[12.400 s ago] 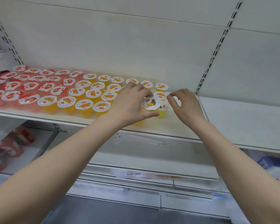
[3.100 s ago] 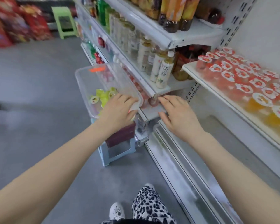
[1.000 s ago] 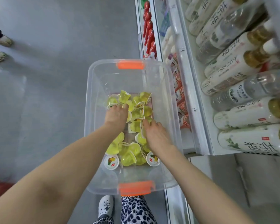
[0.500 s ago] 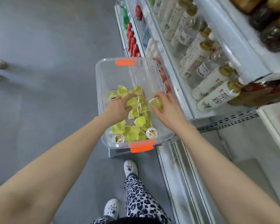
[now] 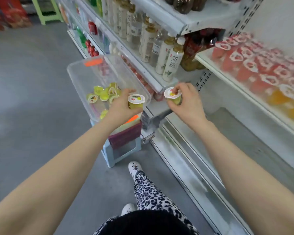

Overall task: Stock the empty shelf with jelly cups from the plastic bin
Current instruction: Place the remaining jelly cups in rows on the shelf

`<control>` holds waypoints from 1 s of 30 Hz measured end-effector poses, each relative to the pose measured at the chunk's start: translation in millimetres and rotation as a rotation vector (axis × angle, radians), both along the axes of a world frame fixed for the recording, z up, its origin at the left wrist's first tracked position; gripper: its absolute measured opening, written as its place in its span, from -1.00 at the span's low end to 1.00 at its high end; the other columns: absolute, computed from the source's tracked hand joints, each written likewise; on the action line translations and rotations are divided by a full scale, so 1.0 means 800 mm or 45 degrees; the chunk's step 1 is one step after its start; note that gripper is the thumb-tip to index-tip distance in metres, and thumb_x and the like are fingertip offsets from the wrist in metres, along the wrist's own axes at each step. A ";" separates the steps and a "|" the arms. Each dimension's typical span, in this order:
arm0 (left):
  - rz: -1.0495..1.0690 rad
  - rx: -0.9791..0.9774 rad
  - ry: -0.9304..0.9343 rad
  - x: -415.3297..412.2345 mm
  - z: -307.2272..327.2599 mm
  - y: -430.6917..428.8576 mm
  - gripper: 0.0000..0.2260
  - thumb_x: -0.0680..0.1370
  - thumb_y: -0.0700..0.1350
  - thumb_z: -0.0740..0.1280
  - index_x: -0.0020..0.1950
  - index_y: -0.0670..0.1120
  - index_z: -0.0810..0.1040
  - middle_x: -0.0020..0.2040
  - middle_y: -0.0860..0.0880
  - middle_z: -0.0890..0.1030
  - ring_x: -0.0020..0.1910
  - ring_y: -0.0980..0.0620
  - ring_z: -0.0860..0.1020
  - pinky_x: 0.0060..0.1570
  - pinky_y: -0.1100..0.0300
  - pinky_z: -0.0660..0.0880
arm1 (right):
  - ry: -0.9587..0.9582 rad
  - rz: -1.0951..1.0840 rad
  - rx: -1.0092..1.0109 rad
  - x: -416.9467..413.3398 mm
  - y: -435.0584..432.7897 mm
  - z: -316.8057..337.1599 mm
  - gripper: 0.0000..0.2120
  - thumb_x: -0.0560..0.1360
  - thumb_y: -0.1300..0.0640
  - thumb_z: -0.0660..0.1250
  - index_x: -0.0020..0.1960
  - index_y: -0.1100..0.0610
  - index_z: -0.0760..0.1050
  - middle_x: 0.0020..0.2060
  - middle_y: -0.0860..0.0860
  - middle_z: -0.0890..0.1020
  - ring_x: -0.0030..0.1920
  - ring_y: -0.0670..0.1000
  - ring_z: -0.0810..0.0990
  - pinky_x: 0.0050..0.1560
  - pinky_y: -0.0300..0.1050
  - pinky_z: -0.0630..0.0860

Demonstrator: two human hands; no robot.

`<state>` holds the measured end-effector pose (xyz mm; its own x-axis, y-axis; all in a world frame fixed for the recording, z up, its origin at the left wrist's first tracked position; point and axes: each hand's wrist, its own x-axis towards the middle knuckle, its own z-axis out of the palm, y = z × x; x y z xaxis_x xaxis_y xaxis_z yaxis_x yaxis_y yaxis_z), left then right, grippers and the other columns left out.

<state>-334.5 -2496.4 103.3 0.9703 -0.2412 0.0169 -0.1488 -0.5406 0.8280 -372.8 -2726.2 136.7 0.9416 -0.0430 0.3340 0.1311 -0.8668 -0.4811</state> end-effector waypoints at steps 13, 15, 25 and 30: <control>-0.553 0.081 -0.282 -0.095 0.091 -0.191 -0.52 0.33 0.02 0.56 0.19 0.03 0.51 0.06 0.08 0.58 0.05 0.07 0.54 0.11 0.05 0.50 | -0.245 -0.516 -0.001 -0.204 -0.154 0.085 -0.72 0.39 0.00 0.43 0.03 0.03 0.46 -0.03 -0.02 0.51 0.00 0.03 0.47 -0.07 -0.15 0.30; -0.626 0.088 -0.331 -0.113 0.104 -0.227 -0.52 0.33 0.04 0.55 0.19 0.03 0.51 0.08 0.05 0.58 0.06 0.05 0.54 0.11 0.00 0.50 | -0.285 -0.581 -0.036 -0.233 -0.182 0.094 -0.72 0.39 0.03 0.45 0.03 0.06 0.47 -0.04 -0.03 0.52 0.00 0.02 0.47 -0.07 -0.19 0.28; -0.865 0.002 -0.600 -0.241 0.181 -0.435 -0.47 0.35 0.10 0.54 0.25 -0.04 0.53 0.16 0.00 0.58 0.14 -0.01 0.52 0.13 0.06 0.45 | -0.396 -0.849 -0.124 -0.411 -0.343 0.152 -0.71 0.37 -0.01 0.45 0.02 0.02 0.47 -0.03 -0.09 0.54 0.00 -0.05 0.48 0.01 -0.16 0.38; -0.921 -0.013 -0.703 -0.307 0.202 -0.530 -0.44 0.34 0.21 0.50 0.24 -0.02 0.54 0.12 0.00 0.56 0.13 -0.02 0.49 0.11 0.14 0.37 | -0.419 -1.007 -0.121 -0.503 -0.425 0.172 -0.70 0.37 -0.01 0.47 0.02 0.02 0.48 -0.03 -0.09 0.53 -0.04 -0.01 0.51 0.00 -0.11 0.42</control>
<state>-579.8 -2920.1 264.7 0.4354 -0.7855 0.4398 -0.8258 -0.1540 0.5425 -775.2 -3066.6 274.5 0.5011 -0.6035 0.6203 -0.4083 -0.7968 -0.4454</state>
